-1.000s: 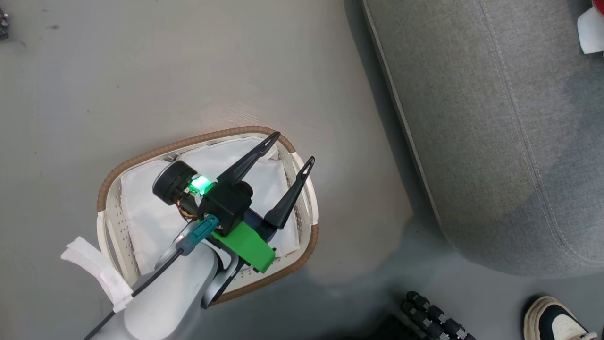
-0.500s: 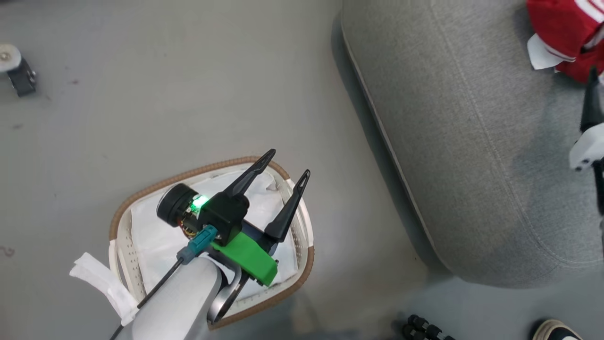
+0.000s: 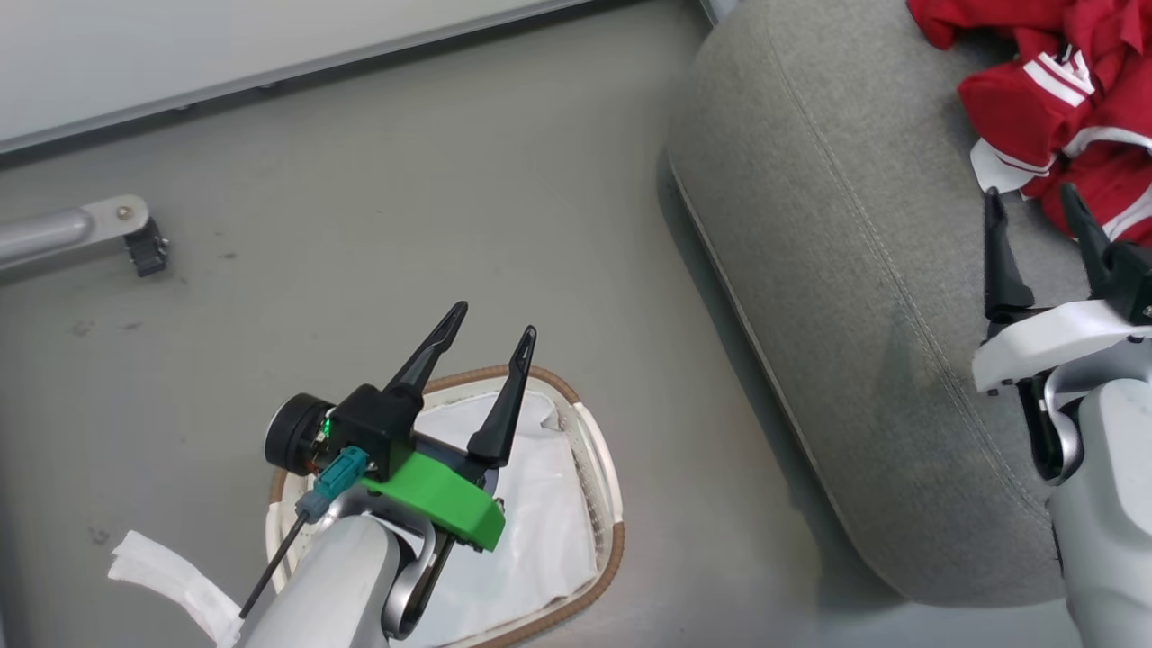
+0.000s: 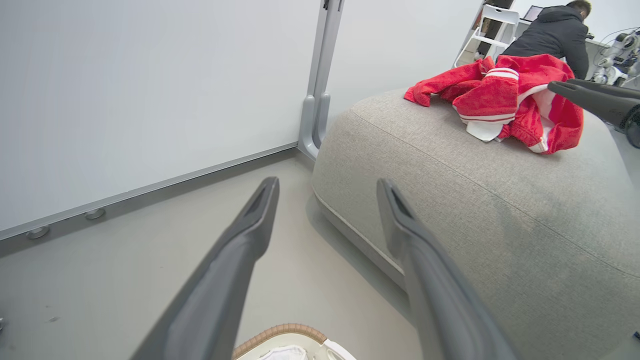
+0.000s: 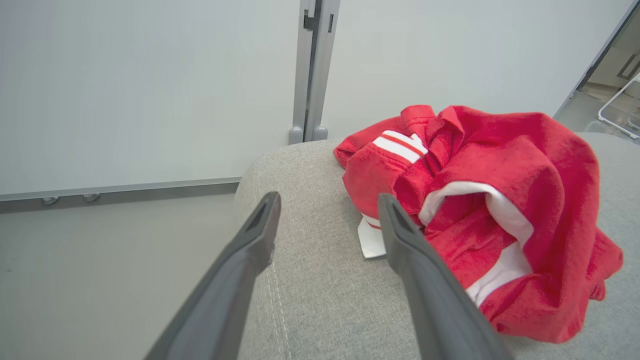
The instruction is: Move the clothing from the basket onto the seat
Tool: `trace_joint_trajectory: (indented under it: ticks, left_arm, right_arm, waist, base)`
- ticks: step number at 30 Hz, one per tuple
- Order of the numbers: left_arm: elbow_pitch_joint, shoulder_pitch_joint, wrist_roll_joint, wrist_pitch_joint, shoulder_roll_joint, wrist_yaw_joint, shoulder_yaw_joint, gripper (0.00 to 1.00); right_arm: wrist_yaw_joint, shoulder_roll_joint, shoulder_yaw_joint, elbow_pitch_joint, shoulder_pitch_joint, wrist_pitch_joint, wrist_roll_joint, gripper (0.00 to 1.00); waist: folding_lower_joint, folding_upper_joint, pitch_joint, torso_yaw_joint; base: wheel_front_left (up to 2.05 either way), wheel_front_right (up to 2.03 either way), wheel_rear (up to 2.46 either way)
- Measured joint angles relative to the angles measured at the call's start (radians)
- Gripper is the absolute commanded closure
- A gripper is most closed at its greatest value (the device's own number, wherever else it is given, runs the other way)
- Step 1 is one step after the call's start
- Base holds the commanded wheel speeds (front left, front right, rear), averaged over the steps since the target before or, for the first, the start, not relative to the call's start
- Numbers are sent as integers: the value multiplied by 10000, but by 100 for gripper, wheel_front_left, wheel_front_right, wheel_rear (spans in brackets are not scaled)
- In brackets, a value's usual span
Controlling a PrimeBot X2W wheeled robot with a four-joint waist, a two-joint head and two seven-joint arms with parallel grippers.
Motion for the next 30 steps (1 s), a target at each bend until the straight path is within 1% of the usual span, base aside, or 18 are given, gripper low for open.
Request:
trace_joint_trajectory:
  ticks: [3, 7, 12, 22, 30]
  left_arm:
    - [-4, 223, 165, 0, -163, 0, 443, 0]
    - [0, 536, 430, 0, -326, 0, 1164, 0]
    - [111, 946, 706, 0, -531, 0, 2111, 0]
    - [374, 1938, 1292, 0, -869, 0, 4031, 0]
    - [483, 2729, 1593, 0, -1030, 0, 4974, 0]
  right_arm:
    - [0, 320, 100, -589, 267, -2, 155, 0]
    - [0, 744, 219, -1083, 682, 0, 238, 0]
    - [0, 1076, 357, -1290, 1207, 0, 280, 0]
    - [0, 1369, 462, -1310, 2198, 0, 401, 0]
    - [0, 1459, 560, -1279, 2954, 0, 485, 0]
  waist:
    - [0, 0, -237, 233]
    - [0, 0, -514, 603]
    - [0, 0, -865, 1077]
    - [0, 0, -1617, 1859]
    - [0, 0, -2155, 2267]
  base:
    - [0, 0, 0]
    - [0, 0, 0]
    - [0, 0, 0]
    - [0, 0, 0]
    - [0, 0, 0]
